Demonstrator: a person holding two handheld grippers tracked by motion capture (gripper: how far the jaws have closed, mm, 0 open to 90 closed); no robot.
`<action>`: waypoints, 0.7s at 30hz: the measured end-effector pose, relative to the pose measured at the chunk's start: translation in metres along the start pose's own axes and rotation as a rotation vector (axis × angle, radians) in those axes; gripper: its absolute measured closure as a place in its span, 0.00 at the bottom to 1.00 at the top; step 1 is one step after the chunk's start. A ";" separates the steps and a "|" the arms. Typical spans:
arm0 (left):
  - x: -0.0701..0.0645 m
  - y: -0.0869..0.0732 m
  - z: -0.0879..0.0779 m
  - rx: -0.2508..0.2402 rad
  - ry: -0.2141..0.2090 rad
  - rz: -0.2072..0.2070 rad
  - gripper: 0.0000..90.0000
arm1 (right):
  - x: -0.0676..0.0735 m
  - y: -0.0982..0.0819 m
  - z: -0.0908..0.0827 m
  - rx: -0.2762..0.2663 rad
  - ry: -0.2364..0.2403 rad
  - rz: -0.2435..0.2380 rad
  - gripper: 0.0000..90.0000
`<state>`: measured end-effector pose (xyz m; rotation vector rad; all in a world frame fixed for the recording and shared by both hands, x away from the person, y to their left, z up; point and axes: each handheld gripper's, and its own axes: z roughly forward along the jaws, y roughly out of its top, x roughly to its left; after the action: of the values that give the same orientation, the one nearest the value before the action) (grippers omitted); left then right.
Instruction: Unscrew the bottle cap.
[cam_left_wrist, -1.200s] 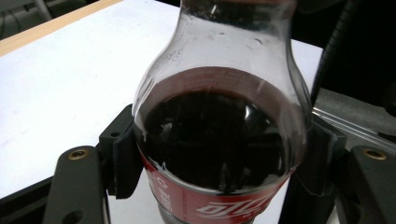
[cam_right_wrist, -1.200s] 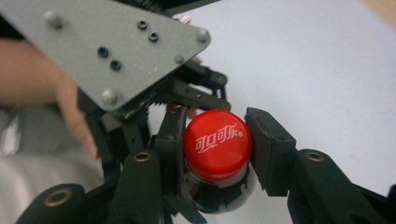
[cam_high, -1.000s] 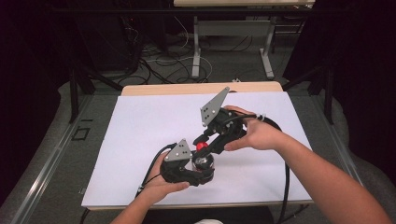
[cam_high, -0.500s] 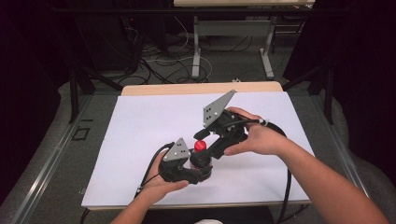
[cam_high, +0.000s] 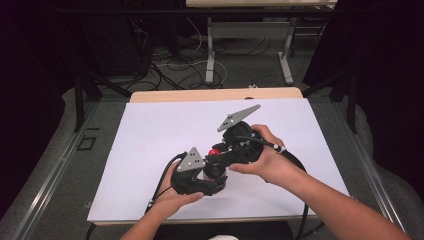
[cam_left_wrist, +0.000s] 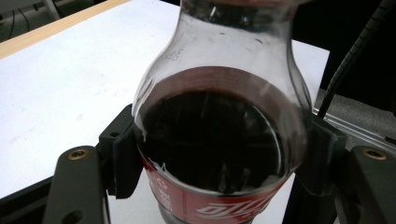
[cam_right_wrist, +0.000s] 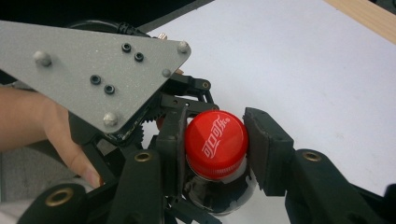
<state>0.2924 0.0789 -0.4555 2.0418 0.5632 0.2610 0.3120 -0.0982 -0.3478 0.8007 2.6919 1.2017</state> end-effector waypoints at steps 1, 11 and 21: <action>0.000 0.000 0.000 -0.002 -0.008 0.000 0.34 | -0.001 0.001 0.000 0.012 0.003 -0.021 0.68; -0.002 0.000 0.000 -0.004 -0.070 0.017 0.34 | -0.027 0.021 0.001 0.144 0.290 -0.341 0.68; 0.000 -0.002 0.002 -0.003 -0.074 0.027 0.34 | -0.036 0.030 0.000 0.150 0.380 -0.451 0.68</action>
<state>0.2924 0.0782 -0.4580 2.0490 0.4897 0.2015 0.3557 -0.1000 -0.3311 -0.0517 3.0464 1.1382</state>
